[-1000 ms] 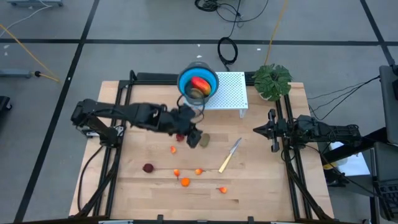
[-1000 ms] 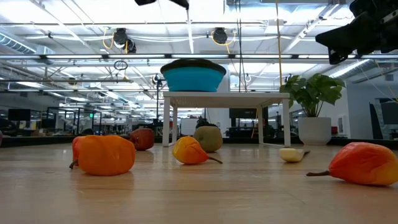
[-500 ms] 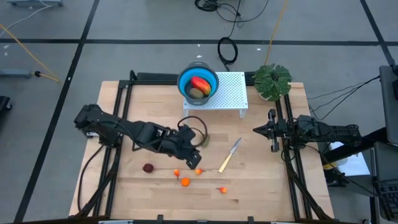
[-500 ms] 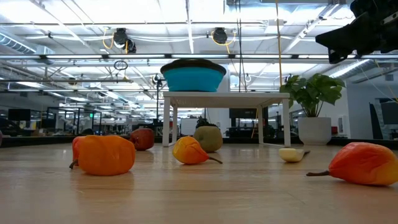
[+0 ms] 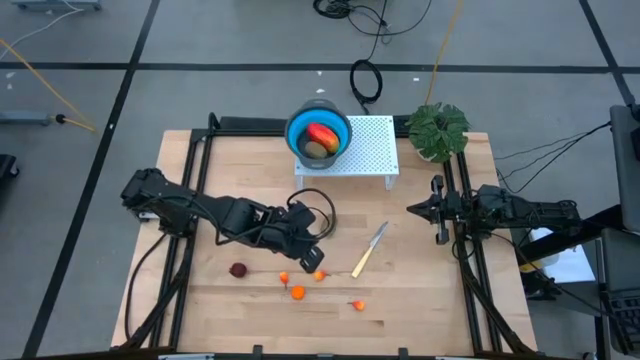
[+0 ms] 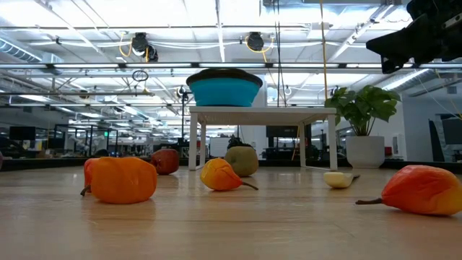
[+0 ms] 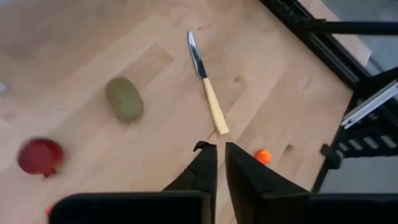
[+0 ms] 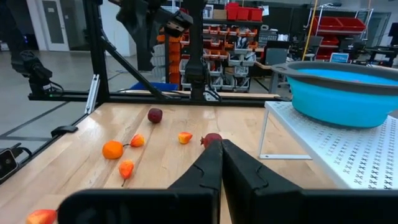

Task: Pick & Place Fruit
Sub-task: Put the green kiwi into the blue strainer bowl on the shelf

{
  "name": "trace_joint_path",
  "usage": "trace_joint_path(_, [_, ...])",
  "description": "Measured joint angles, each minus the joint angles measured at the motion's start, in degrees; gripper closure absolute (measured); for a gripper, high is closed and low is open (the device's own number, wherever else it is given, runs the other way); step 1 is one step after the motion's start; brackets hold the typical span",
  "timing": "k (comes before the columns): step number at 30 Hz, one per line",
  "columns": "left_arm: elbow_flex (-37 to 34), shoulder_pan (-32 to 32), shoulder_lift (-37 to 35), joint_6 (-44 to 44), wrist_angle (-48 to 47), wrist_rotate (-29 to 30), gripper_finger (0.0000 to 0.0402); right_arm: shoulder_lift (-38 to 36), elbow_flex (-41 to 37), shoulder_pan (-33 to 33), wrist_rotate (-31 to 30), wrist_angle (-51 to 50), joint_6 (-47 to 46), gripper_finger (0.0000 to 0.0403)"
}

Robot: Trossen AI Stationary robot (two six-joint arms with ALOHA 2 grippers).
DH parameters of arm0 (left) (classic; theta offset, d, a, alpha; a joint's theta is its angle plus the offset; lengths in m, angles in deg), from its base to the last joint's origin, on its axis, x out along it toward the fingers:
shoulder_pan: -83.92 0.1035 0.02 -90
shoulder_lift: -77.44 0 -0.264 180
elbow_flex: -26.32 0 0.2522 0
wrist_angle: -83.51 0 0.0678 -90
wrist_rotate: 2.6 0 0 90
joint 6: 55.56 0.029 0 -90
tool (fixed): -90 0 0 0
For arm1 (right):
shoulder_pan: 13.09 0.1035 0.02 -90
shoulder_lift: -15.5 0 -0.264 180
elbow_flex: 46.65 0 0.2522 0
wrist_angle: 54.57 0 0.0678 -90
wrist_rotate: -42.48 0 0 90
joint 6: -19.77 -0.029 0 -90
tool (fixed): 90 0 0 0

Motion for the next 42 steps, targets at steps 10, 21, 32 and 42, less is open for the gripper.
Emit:
trace_joint_path(10, [-6.9,0.3,-1.9,9.2,2.5,3.3,0.0399,0.0,0.0,0.0,0.2,0.0,-6.1,0.0403])
trace_joint_path(21, [-31.4,2.1,-14.4,11.4,26.5,1.9,0.0395,10.9,0.0,0.6,7.4,11.8,-7.4,0.0403])
trace_joint_path(32, [-51.7,2.3,-32.4,15.6,39.4,2.4,0.0400,35.4,5.0,2.9,6.3,26.6,-6.1,0.0403])
trace_joint_path(42, [-63.0,2.3,-46.6,21.0,42.0,2.4,0.0395,54.9,18.5,6.3,2.7,25.8,1.6,0.0403])
